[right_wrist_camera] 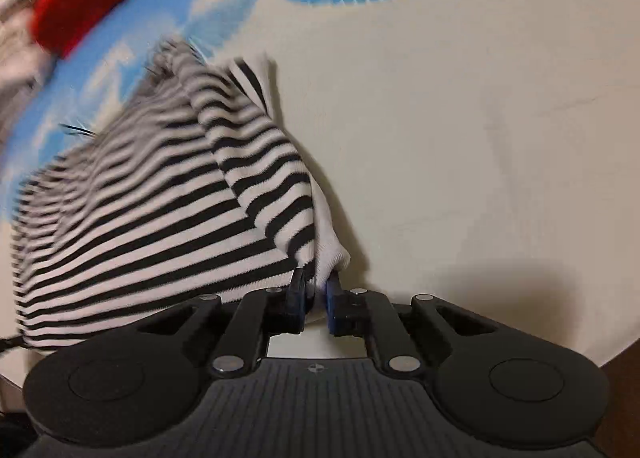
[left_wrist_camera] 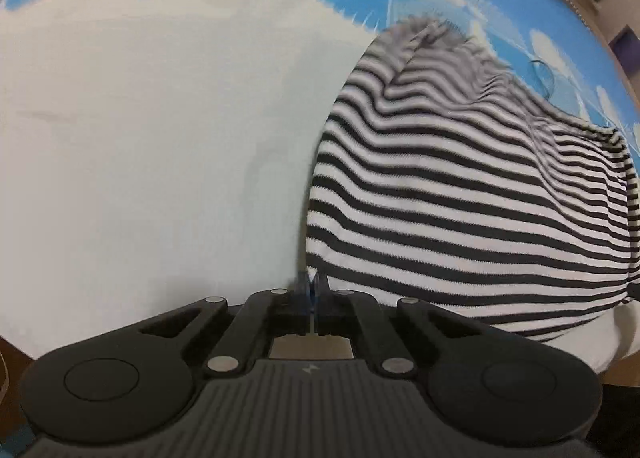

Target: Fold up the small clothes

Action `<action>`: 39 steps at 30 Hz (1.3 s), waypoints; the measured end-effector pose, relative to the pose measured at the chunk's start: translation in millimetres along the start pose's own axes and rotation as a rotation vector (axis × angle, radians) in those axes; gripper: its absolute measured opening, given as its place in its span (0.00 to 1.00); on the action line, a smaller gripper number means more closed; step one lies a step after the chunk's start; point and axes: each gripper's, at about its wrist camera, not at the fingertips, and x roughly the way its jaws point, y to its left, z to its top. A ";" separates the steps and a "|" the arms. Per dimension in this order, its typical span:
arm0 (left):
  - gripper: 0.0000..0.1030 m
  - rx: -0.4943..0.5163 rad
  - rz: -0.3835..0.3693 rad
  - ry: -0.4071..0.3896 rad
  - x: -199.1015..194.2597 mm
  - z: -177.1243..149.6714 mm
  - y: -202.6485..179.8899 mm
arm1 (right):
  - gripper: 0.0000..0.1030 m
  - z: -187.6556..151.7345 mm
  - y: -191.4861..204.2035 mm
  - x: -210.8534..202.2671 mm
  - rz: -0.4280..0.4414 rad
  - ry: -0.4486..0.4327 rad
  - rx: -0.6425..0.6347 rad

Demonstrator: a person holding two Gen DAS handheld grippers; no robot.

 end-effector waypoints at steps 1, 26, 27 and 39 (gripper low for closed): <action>0.02 0.010 0.007 -0.054 -8.8 0.5 -2.9 | 0.12 0.9 3.9 -0.4 -0.005 -0.006 -0.011; 0.22 0.040 -0.189 -0.062 15.1 17.7 -57.1 | 0.14 23.6 30.9 -11.7 -0.081 -0.255 -0.047; 0.22 0.021 -0.190 -0.063 13.6 17.1 -51.0 | 0.15 22.5 34.4 -17.6 -0.065 -0.292 -0.072; 0.22 -0.144 -0.216 -0.029 -0.9 0.6 -16.3 | 0.23 -12.6 48.4 21.1 -0.059 0.015 -0.339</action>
